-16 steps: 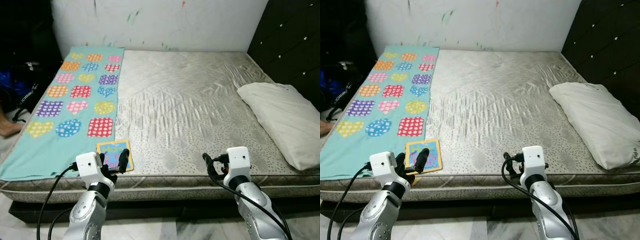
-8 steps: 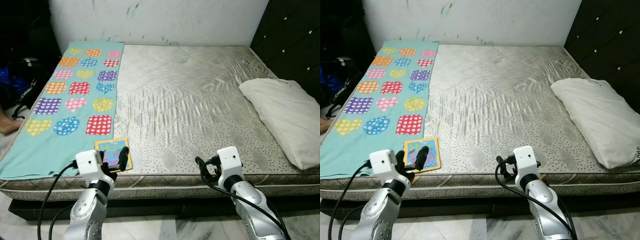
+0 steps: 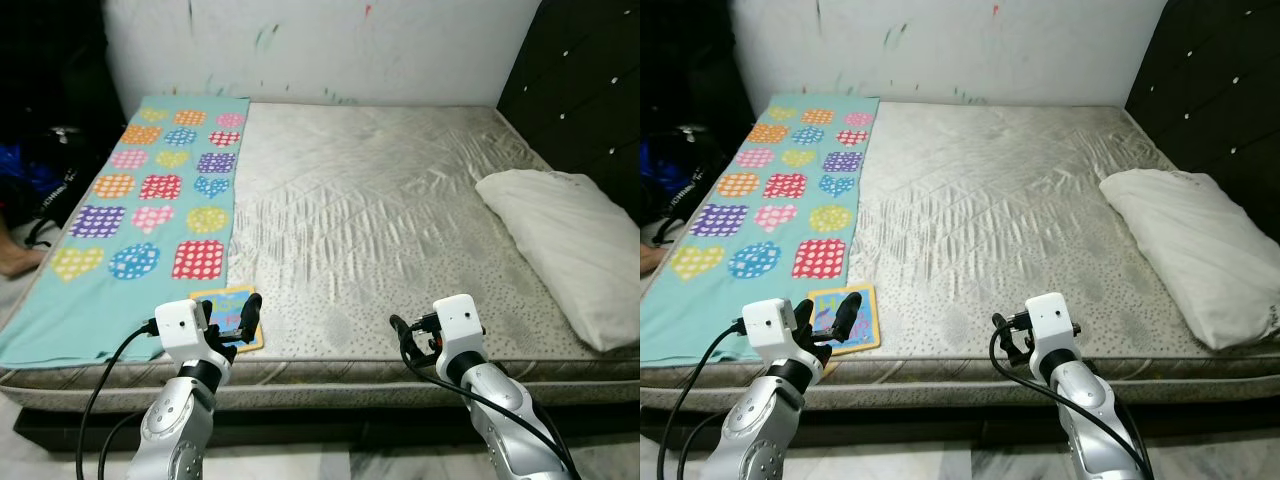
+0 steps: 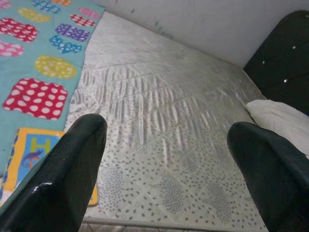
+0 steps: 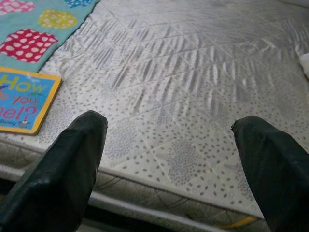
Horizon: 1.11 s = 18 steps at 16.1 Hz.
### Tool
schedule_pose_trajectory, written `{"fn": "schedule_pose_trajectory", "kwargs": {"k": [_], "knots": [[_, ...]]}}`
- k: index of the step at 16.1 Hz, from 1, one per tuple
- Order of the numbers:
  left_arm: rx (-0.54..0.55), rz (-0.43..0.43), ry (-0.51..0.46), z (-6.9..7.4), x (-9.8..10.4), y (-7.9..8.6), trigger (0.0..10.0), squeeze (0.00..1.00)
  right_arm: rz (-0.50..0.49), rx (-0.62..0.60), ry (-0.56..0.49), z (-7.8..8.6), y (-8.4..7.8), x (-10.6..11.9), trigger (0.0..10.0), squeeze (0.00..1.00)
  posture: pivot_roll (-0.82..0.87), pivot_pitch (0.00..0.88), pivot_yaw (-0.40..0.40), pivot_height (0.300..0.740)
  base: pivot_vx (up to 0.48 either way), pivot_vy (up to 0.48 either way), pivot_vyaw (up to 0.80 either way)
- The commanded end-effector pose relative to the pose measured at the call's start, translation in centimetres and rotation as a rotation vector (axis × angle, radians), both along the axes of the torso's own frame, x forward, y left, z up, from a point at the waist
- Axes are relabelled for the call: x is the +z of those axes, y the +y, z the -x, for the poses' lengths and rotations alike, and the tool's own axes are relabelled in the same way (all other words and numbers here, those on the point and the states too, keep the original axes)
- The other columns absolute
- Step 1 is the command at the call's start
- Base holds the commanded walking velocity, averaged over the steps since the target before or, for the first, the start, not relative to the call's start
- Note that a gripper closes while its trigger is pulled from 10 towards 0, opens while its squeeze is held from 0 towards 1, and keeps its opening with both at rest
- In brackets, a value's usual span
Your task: Clean up the room
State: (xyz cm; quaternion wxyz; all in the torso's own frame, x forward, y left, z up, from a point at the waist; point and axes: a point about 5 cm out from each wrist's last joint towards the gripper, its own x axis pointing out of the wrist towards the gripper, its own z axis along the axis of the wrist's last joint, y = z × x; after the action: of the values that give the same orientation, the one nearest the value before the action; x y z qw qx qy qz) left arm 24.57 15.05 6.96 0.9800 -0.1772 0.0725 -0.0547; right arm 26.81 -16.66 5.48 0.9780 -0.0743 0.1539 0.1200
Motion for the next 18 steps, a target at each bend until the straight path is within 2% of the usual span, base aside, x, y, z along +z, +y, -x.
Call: {"fn": "schedule_pose_trajectory", "kwargs": {"k": [1,11,18], "knots": [[-0.004,-0.009,0.007,0.03,-0.14,-0.1,10.0,0.0,-0.001,0.007,0.002,-0.12,0.06,0.02,10.0,0.0,-0.08,0.0,-0.028,0.74,0.382,0.0,0.0],[0.002,-0.008,0.022,0.09,-0.35,-0.16,10.0,0.0,0.004,0.008,0.007,-0.02,-0.06,0.02,10.0,0.0,-0.08,0.0,-0.029,0.74,0.385,0.0,0.0],[0.041,0.016,0.037,0.11,-0.54,0.21,10.0,0.0,0.001,0.009,0.019,0.12,-0.04,-0.08,10.0,0.0,-0.08,0.0,-0.029,0.74,0.0,0.0,0.0]]}}
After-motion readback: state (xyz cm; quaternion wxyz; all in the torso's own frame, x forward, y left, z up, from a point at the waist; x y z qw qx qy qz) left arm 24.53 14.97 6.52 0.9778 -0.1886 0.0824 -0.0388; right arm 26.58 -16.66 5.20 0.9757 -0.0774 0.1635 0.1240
